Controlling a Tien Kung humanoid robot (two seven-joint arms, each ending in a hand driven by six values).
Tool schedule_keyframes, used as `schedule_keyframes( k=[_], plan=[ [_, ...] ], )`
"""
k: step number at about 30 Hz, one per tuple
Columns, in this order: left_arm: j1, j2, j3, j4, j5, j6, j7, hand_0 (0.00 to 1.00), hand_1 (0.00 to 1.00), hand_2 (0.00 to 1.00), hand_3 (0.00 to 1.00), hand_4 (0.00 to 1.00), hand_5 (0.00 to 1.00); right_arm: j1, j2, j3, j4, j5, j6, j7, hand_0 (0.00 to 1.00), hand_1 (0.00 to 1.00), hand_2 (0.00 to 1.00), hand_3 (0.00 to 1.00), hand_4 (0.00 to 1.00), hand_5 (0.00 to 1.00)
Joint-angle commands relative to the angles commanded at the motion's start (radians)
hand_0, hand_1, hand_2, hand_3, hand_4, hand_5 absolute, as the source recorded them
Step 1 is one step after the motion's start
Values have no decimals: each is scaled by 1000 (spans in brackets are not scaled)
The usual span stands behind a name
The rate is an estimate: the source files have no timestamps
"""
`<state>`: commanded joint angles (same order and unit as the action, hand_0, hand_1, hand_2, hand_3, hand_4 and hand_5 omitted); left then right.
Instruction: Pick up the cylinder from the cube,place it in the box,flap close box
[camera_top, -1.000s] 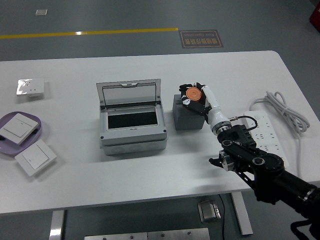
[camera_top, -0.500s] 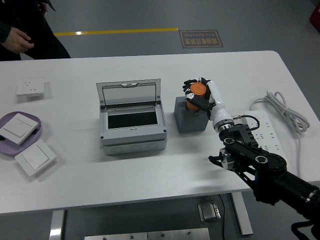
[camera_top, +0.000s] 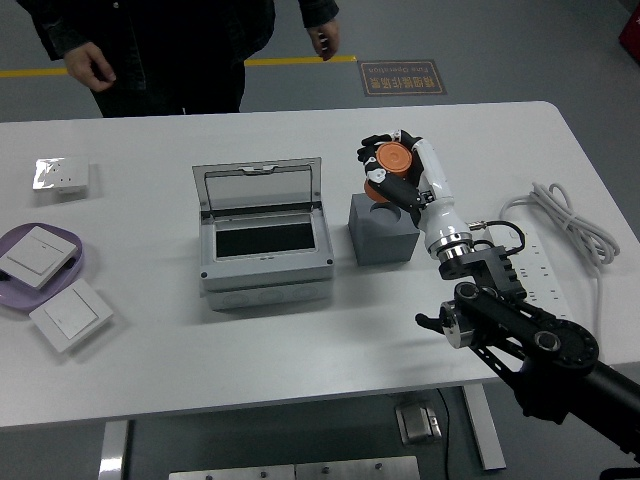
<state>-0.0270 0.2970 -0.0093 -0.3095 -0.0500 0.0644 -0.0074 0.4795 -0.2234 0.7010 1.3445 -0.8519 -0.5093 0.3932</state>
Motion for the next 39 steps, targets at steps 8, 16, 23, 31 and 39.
schedule_keyframes(
  k=[8, 16, 23, 31, 39],
  plan=[
    [-2, 2, 3, 0, -2, -1, 0, 614, 628, 608, 634, 717, 253, 52, -2, -102, 235, -112, -11, -44, 121, 209, 355, 228, 2, 2],
    [-3, 7, 9, 0, -6, 0, 1, 614, 629, 609, 633, 722, 271, 131, 31, -167, 304, -331, 93, -217, 110, 207, 380, 247, 2, 2],
    [-4, 7, 9, 0, -5, 0, 2, 614, 629, 609, 634, 722, 273, 172, 69, -203, 218, -598, 193, -415, 102, 201, 389, 256, 2, 2],
    [-10, 10, 9, 0, -1, 0, 4, 614, 629, 609, 634, 722, 274, 234, 117, -259, 89, -892, 295, -625, 97, 210, 408, 264, 2, 2],
    [-12, 12, 1, 0, 10, 0, 8, 614, 629, 609, 634, 721, 275, 284, 174, -276, -57, -1069, 293, -769, 195, 284, 449, 336, 80, 2]
  ],
)
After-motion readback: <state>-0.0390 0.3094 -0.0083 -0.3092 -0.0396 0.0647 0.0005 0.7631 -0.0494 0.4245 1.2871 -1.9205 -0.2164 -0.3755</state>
